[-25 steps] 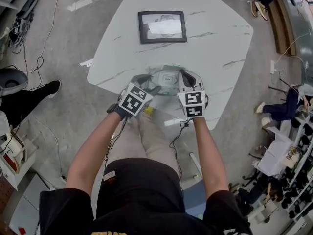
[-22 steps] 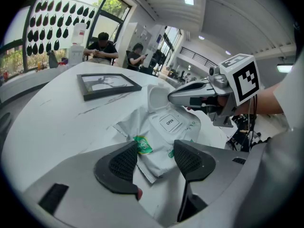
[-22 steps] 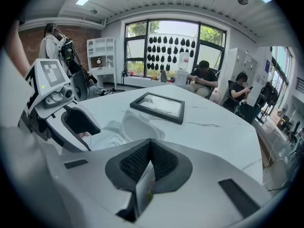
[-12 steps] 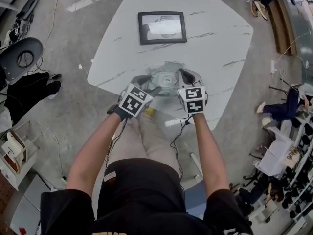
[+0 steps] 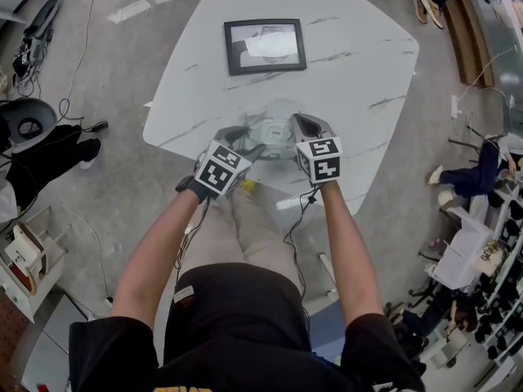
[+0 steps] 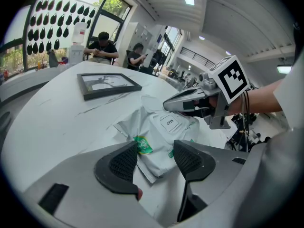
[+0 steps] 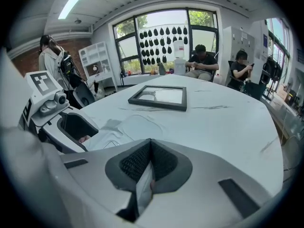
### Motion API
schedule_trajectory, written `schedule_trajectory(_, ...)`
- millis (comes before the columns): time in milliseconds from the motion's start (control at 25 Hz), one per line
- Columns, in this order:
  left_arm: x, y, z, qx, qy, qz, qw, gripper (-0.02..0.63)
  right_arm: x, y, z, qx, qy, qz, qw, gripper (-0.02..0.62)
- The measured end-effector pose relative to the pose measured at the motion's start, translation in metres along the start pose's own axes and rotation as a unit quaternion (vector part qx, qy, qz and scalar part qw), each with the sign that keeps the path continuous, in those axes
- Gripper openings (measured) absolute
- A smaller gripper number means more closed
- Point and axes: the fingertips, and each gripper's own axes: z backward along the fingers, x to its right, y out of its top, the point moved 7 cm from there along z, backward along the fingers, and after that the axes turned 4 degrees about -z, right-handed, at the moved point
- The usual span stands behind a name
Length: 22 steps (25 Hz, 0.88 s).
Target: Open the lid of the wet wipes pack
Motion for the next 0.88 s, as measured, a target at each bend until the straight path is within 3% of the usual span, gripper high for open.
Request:
schedule_trajectory(200,0.001,0.0,0.0,0.0,-0.001,0.001,1.0,0.258,0.002,-0.003,0.001,0.011,0.013,-0.008,1.0,0.0)
schedule_trajectory(520,-0.002,-0.003,-0.003,-0.001,-0.001,-0.001,1.0,0.258,0.001,-0.009,-0.001,0.04,-0.008,-0.01,0.999,0.0)
schedule_trajectory(600,0.0,-0.003,-0.001,0.001,0.004,-0.003,1.0,0.259,0.002,-0.008,-0.001,0.036,0.006,-0.024,0.999,0.001)
schedule_trajectory(760,0.012,0.002,0.009,-0.013,0.056,-0.022,0.9981,0.25,0.009,0.002,0.024,0.059,0.02,-0.083,0.995,0.002)
schedule_trajectory(840,0.024,0.014,0.024,-0.012,0.068,-0.053,0.9962,0.181,0.007,0.009,0.052,0.083,0.012,-0.097,0.992,0.002)
schedule_trajectory(880,0.032,0.022,0.033,-0.008,0.065,-0.081,0.9946,0.181,0.004,0.012,0.066,0.093,0.009,-0.097,0.991,0.002)
